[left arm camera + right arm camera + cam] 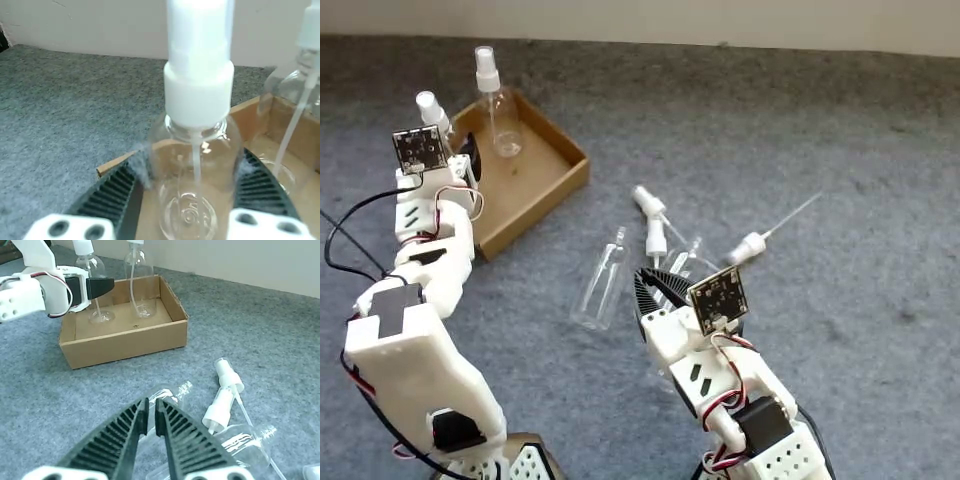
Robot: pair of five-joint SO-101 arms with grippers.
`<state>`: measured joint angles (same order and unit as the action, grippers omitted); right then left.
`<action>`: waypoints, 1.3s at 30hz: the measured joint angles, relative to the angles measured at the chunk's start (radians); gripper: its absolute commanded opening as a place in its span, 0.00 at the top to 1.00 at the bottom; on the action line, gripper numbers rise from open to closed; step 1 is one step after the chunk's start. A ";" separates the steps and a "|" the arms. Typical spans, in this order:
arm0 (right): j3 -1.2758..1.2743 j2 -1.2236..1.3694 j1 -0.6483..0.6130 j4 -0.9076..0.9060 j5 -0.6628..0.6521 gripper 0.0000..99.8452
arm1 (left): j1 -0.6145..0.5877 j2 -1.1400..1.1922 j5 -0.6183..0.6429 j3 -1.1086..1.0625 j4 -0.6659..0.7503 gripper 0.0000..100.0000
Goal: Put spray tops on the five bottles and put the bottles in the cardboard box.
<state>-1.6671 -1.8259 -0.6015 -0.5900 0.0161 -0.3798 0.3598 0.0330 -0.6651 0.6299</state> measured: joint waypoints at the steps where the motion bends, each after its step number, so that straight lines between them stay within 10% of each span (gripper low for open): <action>1: 0.000 0.000 0.000 0.000 0.000 0.97 | 0.000 0.000 0.000 0.000 0.000 0.85; 39: 0.000 0.000 0.025 0.000 0.000 0.97 | 0.000 -0.100 0.000 -0.161 0.000 0.75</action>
<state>-1.6671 -1.8259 -0.5769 -0.5900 0.0161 -0.3798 0.2601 0.0330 -0.8263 0.6299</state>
